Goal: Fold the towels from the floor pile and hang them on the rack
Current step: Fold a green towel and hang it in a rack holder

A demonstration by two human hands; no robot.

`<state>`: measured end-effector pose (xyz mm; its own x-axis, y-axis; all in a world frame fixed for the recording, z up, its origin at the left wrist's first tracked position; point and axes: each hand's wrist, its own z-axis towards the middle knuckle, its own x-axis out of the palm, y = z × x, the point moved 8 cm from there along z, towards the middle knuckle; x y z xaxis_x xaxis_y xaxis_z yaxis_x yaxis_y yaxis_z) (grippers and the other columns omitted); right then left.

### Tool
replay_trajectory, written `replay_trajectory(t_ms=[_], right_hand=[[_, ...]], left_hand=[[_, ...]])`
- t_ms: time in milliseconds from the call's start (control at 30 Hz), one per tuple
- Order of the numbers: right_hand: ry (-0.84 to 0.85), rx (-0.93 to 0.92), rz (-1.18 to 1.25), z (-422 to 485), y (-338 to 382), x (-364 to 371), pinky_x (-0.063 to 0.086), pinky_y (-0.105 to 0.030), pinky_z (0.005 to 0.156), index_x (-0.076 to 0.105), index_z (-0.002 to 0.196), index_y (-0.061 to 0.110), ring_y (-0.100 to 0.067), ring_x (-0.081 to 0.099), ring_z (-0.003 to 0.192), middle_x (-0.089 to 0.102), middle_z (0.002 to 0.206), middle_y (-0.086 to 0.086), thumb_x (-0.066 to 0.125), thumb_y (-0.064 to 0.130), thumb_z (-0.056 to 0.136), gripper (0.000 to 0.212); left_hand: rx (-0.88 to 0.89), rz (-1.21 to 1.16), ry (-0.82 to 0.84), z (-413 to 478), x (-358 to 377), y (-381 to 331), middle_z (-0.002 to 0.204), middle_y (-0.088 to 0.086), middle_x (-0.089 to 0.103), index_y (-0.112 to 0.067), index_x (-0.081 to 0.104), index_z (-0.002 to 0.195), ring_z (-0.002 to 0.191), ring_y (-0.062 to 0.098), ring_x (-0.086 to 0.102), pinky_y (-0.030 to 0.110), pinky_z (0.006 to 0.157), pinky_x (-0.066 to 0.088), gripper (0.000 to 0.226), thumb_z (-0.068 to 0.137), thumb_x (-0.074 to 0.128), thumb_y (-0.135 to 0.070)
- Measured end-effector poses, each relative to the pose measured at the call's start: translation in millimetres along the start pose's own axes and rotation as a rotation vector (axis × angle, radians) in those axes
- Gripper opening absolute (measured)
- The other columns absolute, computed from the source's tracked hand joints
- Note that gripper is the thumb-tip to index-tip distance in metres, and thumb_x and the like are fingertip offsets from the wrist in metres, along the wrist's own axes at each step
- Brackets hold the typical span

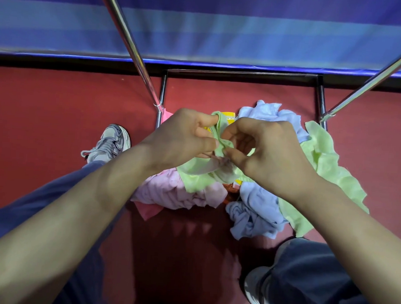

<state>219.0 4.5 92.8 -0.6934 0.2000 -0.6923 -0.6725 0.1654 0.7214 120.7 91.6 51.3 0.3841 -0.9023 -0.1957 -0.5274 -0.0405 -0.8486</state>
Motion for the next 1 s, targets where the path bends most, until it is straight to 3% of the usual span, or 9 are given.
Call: replay_trajectory(t_ms=[100, 567, 700, 900, 1000], right_hand=[[-0.005, 0.002, -0.013, -1.2, -0.1, 1.4, 0.054, -0.033, 0.069, 0.07, 0.09, 0.014, -0.01, 0.063, 0.062, 0.066, 0.068, 0.009, 0.076, 0.006, 0.074, 0.019], [0.018, -0.032, -0.007, -1.8, 0.8, 5.1, 0.05, -0.028, 0.065, 0.069, 0.081, 0.014, -0.012, 0.064, 0.061, 0.069, 0.069, 0.005, 0.071, 0.006, 0.072, 0.012], [0.004, -0.057, -0.009, -2.4, 2.6, 6.3, 0.048, -0.025, 0.063, 0.067, 0.08, 0.013, -0.012, 0.063, 0.059, 0.068, 0.068, 0.006, 0.066, 0.008, 0.072, 0.009], [-0.029, -0.065, 0.015, -2.3, 4.3, 2.9, 0.048, -0.023, 0.063, 0.067, 0.079, 0.013, -0.011, 0.062, 0.06, 0.067, 0.068, 0.008, 0.064, 0.009, 0.07, 0.011], [-0.023, -0.093, -0.014, -3.8, 6.9, 7.8, 0.046, -0.021, 0.063, 0.065, 0.078, 0.014, -0.011, 0.061, 0.06, 0.066, 0.068, 0.005, 0.066, 0.006, 0.07, 0.011]], left_hand=[[-0.019, 0.003, 0.019, 0.7, 1.4, 2.3, 0.103, 0.014, 0.076, 0.0, 0.043, 0.148, 0.098, 0.023, 0.074, 0.041, 0.095, 0.057, 0.059, 0.093, 0.064, 0.003], [-0.061, -0.027, 0.019, -0.3, 1.7, 6.1, 0.103, 0.016, 0.075, 0.001, 0.043, 0.147, 0.099, 0.027, 0.074, 0.043, 0.095, 0.057, 0.073, 0.08, 0.07, -0.008], [-0.061, -0.012, -0.001, -0.7, 0.7, 3.4, 0.098, 0.019, 0.074, 0.001, 0.043, 0.148, 0.096, 0.027, 0.074, 0.038, 0.091, 0.059, 0.061, 0.091, 0.064, 0.008], [-0.071, 0.012, -0.049, -0.9, -4.3, 1.0, 0.103, 0.016, 0.074, -0.002, 0.042, 0.149, 0.094, 0.023, 0.075, 0.034, 0.09, 0.059, 0.063, 0.091, 0.063, 0.007], [-0.072, 0.018, -0.043, -1.8, -2.4, 0.8, 0.088, 0.01, 0.073, 0.001, 0.044, 0.147, 0.091, 0.023, 0.075, 0.037, 0.091, 0.059, 0.06, 0.09, 0.063, 0.007]])
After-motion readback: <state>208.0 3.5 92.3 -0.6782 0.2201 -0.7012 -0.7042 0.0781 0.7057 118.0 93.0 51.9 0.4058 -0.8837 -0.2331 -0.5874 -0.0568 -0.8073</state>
